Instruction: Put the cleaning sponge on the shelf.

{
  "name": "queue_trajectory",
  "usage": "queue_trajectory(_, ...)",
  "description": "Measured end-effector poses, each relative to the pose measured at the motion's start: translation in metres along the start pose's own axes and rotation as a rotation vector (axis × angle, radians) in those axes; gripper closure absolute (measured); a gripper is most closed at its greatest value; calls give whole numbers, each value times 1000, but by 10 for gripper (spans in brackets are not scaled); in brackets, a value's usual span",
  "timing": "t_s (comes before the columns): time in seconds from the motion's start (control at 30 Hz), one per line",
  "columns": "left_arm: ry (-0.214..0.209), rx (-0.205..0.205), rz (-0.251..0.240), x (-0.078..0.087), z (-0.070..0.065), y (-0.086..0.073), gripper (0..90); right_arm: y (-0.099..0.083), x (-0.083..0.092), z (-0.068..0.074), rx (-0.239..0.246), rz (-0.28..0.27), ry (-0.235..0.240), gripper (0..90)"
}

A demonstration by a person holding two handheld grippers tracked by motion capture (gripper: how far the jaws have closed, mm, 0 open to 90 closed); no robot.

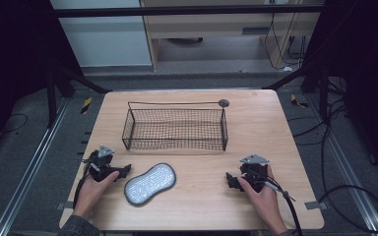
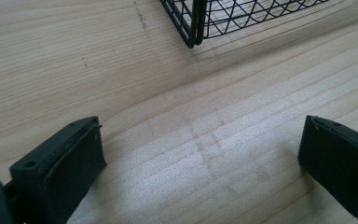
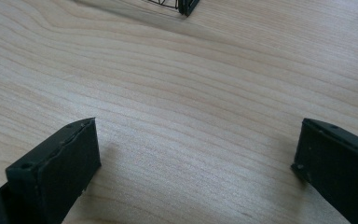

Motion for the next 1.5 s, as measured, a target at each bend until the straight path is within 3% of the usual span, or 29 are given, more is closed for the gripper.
queue_trajectory(0.27, -19, -6, 3, 4, -3, 4, 28, -1, 1, 0, 11, -1, 4, 4)
queue_trajectory(0.4, -16, -42, -3, 11, -9, 11, 32, -2, 3, 0, 13, 0, 11, 4)
queue_trajectory(0.57, -29, -51, -13, 20, -13, 16, 36, -2, 3, 0, 15, 0, 13, 4)
queue_trajectory(0.9, -110, -80, 0, 38, -37, 31, 37, -2, 3, 0, 16, 0, 12, 4)
queue_trajectory(1.2, -167, -201, 104, 31, -77, 40, 36, -2, 3, 0, 17, -1, 14, 4)
queue_trajectory(1.4, -180, -246, 147, 29, -90, 46, 35, -2, 3, 0, 21, -2, 19, 4)
queue_trajectory(1.5, -188, -292, 187, 29, -96, 49, 34, -2, 3, 0, 19, -1, 19, 4)
Point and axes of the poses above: each handheld gripper's, and its own axes: x roughly backward along the jaws, y roughly out of its top, z roughly to its left, the point moved 4 cm from there along -x, roughly forward along the jaws, and after that the axes turned 8 degrees about -z, right-handed, at the moved point
